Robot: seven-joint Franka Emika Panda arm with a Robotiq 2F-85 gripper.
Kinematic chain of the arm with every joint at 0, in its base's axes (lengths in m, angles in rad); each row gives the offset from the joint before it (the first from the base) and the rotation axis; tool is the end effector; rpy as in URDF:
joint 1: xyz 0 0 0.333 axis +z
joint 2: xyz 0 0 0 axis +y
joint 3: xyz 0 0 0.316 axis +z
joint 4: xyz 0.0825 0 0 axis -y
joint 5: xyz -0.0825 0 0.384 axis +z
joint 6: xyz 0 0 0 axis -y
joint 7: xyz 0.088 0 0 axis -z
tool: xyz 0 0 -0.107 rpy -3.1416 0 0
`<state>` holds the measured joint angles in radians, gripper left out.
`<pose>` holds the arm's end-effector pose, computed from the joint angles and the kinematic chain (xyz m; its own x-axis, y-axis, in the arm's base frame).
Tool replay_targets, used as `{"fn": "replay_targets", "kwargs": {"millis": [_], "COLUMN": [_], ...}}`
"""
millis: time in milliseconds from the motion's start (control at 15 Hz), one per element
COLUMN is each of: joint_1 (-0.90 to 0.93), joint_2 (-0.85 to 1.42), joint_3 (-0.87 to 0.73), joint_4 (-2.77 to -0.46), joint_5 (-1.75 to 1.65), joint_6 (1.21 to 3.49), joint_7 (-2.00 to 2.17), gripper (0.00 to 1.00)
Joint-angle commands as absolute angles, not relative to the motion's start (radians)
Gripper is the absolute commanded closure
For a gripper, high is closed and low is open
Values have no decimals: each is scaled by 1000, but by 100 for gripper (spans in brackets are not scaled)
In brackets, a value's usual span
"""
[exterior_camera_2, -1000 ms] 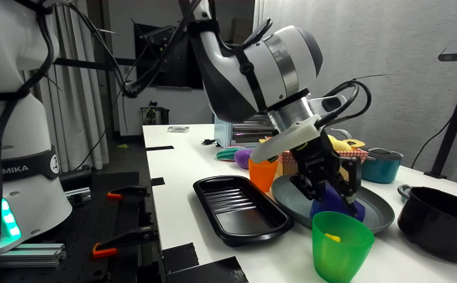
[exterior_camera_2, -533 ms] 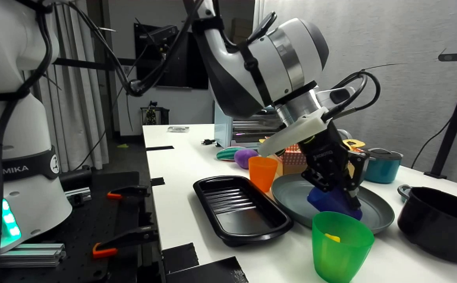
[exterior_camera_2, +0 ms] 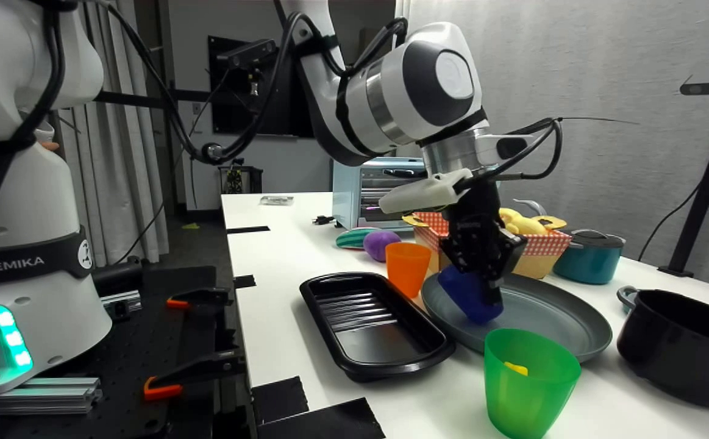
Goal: Set the blue cup upright on the plate
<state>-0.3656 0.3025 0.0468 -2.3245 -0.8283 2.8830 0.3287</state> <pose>0.5165 -0.1253 0.2267 0.9634 0.1570 0.2175 0.0874 -0.9502 0.2992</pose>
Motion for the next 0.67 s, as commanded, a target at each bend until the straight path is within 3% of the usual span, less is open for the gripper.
{"fn": "replay_targets", "kwargs": {"millis": [0,333,400,600], "joint_1": [-525,-600,-442,-343], "joint_2": [268,225,199,160], "joint_3": [262,388,240,124], "joint_4": [-2372,-2327,-2323,-2295], "joint_5": [-550,-253,-136,-87], "joint_6": [2840,2706,2695,2600], "joint_7": [160,10,-61,-74], "gripper": [98,98,98,98]}}
